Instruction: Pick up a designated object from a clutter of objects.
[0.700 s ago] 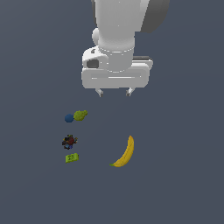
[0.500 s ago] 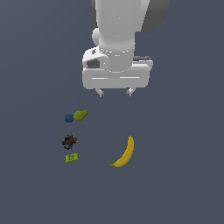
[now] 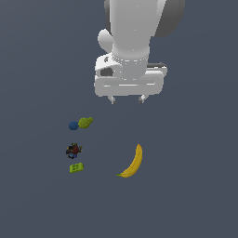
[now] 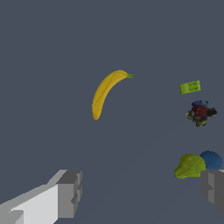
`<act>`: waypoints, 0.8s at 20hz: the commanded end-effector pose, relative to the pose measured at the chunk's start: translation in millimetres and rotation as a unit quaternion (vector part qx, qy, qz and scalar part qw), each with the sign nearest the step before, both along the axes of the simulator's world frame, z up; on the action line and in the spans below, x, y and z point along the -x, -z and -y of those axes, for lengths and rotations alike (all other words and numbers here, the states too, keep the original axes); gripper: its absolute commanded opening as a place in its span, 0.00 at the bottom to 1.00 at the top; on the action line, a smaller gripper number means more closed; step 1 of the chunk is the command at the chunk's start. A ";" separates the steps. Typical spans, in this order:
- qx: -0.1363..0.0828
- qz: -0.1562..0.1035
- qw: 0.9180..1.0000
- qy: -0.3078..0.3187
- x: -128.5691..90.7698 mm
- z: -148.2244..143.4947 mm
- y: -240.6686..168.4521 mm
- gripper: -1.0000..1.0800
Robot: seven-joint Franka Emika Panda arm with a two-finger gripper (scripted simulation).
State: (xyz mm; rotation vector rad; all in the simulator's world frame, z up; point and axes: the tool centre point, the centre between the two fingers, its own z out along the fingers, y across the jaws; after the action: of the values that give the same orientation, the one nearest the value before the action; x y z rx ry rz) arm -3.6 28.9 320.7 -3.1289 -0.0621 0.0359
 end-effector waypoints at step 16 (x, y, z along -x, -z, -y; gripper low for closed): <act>-0.010 0.000 0.987 0.161 11.1 75.3 81.3 0.96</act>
State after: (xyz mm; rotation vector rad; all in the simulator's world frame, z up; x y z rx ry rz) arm -11.2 -34.6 251.7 -3.0881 0.3603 0.0306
